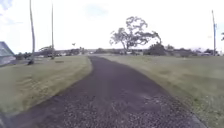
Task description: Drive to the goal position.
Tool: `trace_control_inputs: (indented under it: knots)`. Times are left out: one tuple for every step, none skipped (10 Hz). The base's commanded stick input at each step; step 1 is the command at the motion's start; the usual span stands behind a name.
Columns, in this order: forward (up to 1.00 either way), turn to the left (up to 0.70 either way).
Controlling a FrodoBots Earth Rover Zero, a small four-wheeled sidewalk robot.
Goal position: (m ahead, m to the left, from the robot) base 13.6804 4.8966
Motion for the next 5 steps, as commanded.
trace_control_inputs:
  knots:
    - [0.5,0.0]
    - [0.5,0.0]
    - [0.5,0.0]
    - [0.5,0.0]
    - [0.5,0.0]
